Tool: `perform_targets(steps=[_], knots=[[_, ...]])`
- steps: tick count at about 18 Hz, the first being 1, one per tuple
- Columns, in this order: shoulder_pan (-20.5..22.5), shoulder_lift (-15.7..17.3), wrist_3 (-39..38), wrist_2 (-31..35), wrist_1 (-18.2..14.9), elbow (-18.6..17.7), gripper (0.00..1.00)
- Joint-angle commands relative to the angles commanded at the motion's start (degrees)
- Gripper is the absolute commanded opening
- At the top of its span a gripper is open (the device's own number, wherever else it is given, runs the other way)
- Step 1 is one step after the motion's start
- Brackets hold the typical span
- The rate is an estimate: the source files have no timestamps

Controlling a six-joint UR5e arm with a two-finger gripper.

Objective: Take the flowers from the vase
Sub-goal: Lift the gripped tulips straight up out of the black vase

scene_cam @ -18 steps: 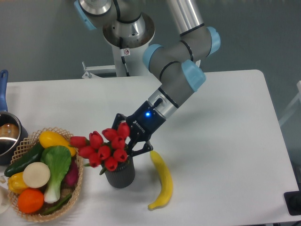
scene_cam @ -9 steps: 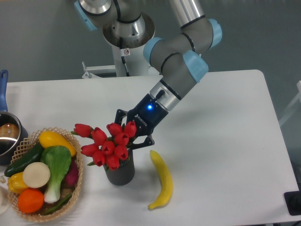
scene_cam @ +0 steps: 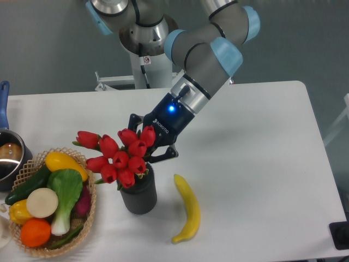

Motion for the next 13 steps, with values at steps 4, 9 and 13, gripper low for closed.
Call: perform_targets(steps=[4, 9, 13], knots=[[0.0, 0.4, -3.0, -2.1, 0.0, 2.0, 0.0], [0.1, 1.7, -11.1, -2.3, 0.0, 6.0, 0.0], [0.8, 3.5, -13.7, -2.2, -0.1, 6.7, 0.0]])
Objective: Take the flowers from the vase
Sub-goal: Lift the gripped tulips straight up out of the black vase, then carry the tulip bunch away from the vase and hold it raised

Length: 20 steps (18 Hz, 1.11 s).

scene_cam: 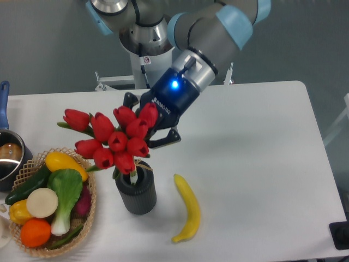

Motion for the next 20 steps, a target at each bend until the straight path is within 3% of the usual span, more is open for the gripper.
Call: perform_targets(steps=[3, 8, 13, 20], knots=[[1.7, 0.3, -0.1, 0.2, -0.1, 0.0, 0.0], [10.0, 0.2, 1.7, 0.5, 0.0, 0.7, 0.0], [19.1, -1.4, 17.7, 3.6, -0.2, -1.5, 0.0], [20.6, -5.7, 26.0, 24.4, -0.4, -0.1, 0.0]])
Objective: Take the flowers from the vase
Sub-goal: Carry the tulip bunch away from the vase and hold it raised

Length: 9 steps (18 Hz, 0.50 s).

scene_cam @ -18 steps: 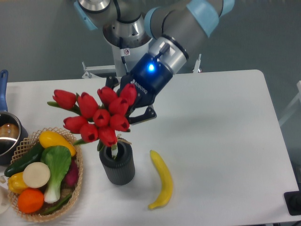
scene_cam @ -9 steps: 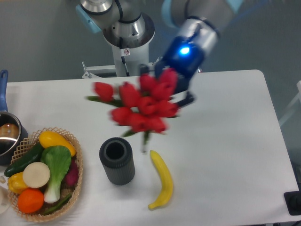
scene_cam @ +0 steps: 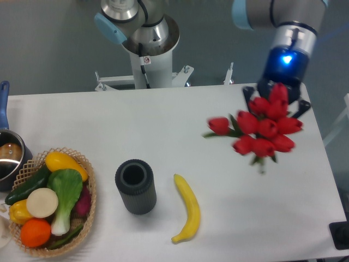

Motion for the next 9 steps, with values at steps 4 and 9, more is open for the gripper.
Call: perform_targets(steps=[4, 9], knots=[[-0.3, 0.1, -2.9, 10.0, -3.6, -0.8, 0.0], [-0.9, -0.7, -3.2, 19.3, -7.0, 1.1, 0.0]])
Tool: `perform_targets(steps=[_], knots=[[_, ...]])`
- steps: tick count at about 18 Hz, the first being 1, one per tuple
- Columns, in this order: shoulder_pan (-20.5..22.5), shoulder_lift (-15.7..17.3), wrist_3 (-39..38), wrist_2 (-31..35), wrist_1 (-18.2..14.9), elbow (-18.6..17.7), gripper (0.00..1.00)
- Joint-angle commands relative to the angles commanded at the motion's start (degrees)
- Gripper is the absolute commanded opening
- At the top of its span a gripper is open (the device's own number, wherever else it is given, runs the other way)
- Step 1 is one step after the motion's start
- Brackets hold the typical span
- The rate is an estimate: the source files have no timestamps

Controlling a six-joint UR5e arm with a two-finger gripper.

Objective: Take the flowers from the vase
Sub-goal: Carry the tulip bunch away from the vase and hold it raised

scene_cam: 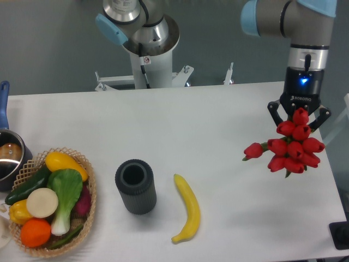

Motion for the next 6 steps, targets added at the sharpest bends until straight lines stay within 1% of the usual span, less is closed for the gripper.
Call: perform_targets(steps=[2, 3, 4, 5, 6], knots=[[-1.6, -0.7, 0.5, 5.4, -0.4, 0.4, 0.0], [-2.1, -0.9, 0.5, 6.6, -0.6, 0.4, 0.0], [-2.9, -1.1, 0.6, 9.5, -1.9, 0.8, 0.0], [-4.6, -2.5, 0.9, 14.3, -4.6, 2.2, 0.0], [-6.1, -3.3, 1.1, 17.4, -5.2, 2.5, 0.0]])
